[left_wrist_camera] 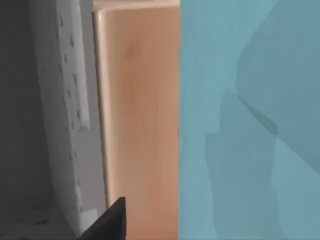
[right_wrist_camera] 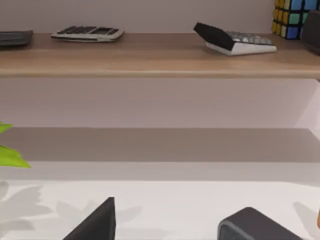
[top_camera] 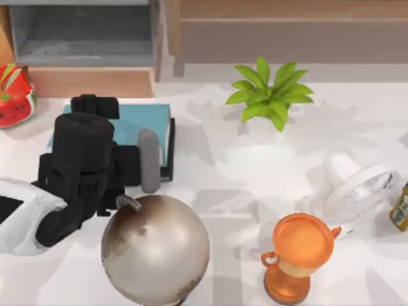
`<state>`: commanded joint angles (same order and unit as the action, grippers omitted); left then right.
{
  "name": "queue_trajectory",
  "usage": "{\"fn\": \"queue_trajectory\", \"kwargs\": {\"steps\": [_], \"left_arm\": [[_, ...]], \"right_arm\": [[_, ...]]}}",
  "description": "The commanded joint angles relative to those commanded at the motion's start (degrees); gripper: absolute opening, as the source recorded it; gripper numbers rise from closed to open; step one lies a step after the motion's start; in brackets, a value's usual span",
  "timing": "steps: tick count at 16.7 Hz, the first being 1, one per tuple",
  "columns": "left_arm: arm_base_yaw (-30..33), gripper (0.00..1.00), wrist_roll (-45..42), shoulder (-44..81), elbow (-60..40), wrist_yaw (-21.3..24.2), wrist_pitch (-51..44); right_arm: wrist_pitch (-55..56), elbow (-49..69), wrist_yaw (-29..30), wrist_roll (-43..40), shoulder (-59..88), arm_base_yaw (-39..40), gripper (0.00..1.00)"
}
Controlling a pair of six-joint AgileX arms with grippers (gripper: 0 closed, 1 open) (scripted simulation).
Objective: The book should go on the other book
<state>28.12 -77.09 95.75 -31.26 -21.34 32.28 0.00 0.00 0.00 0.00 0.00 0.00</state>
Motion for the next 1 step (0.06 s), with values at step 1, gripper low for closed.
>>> {"fn": "queue_trajectory", "kwargs": {"steps": [1], "left_arm": [[0.0,1.0,0.0,0.0,0.0,0.0,0.0]], "right_arm": [[0.0,0.0,0.0,0.0,0.0,0.0,1.0]]}}
